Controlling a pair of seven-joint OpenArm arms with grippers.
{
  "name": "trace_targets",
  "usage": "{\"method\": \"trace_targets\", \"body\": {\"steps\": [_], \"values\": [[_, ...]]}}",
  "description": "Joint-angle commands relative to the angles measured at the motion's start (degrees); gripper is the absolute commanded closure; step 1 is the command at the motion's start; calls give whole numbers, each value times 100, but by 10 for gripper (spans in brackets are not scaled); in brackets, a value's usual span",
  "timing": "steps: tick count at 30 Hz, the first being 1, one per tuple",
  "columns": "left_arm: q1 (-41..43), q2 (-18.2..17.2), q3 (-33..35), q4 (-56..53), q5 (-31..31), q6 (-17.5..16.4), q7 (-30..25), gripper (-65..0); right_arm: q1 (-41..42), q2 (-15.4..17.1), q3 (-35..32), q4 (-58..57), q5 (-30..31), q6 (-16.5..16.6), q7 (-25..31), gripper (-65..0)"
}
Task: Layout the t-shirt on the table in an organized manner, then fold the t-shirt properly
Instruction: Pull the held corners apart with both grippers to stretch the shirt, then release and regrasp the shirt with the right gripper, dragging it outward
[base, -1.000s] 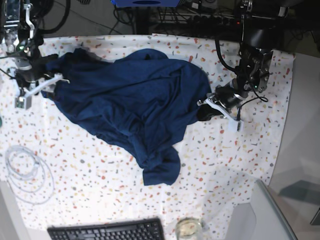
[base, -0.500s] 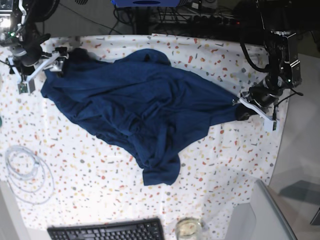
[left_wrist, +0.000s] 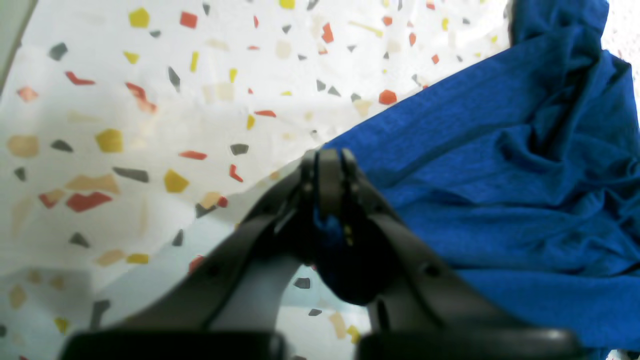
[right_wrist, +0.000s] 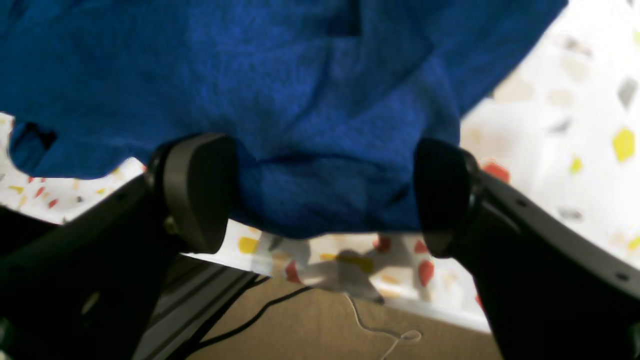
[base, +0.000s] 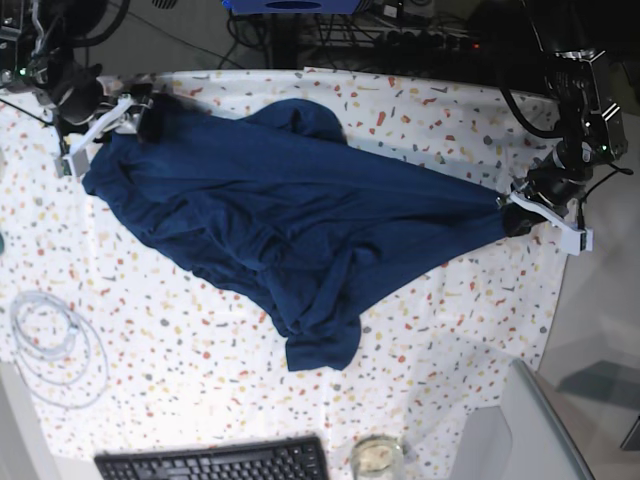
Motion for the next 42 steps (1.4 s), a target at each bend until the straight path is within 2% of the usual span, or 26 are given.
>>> {"method": "trace_targets", "body": {"steps": [1,3,5,6,7,8,10,12,16,19,23,27,29,31,32,34,36,38,40,42], "values": [[-50,-97,-42,118,-72,-53,-99,0,11,56,29,65,77,145,90,-419],[-50,-97,-78,135,-72,-53,-99,0,11,56,47,74,86,259,82,-245],[-50,-97,-121,276,-72,-53,-99,0,11,56,65,92,174,320,-6,-6],[-50,-97,-113,355,-72,-53,-99,0,28,73,65,109,235,320,-121,0],[-50,-97,-113,417,-72,-53,-99,0,37,100,73,162,314,320,-217,0],[-50,-97,-104,496,-72,-53,-99,0,37,100,117,259,385,320,-314,-35],[-68,-97,-69,636,-72,-44,-91,0,37,100,346,575,499,320,-499,-2],[-112,-89,-51,777,-72,-26,-91,0,99,100,531,918,569,320,-727,0],[-244,-53,-16,935,-72,246,-91,0,819,91,812,1217,385,312,-1518,0],[-341,-53,186,856,-72,264,-91,0,1619,73,785,742,-20,312,-1896,0],[-552,-36,388,715,-72,272,-91,0,2595,47,777,-269,-635,312,-1932,0],[-710,-36,687,478,-72,589,-126,0,3448,73,777,-1324,-1127,312,-1923,-8],[-736,-36,846,434,-72,642,-126,0,3633,91,777,-1544,-1321,320,-1984,-11],[-719,-36,942,434,-72,650,-126,0,3536,91,768,-1254,-1356,338,-2063,-63],[-719,-36,960,434,-72,650,-135,0,3351,91,768,-911,-1356,338,-2125,-119],[-710,-45,960,417,-72,650,-135,0,2745,56,768,171,-1365,338,-2134,-281],[-710,-45,960,425,-72,650,-117,0,2112,12,750,1094,-1365,338,-2134,-399],[-710,-53,960,425,-72,650,-108,0,1567,-41,434,1692,-1365,338,-2125,-419],[-710,-53,960,425,-72,650,-108,0,1048,-41,-182,2043,-1365,338,-2081,-395],[-710,-53,960,425,-72,650,-108,0,740,-32,-876,2034,-1409,329,-1773,-384]]}}
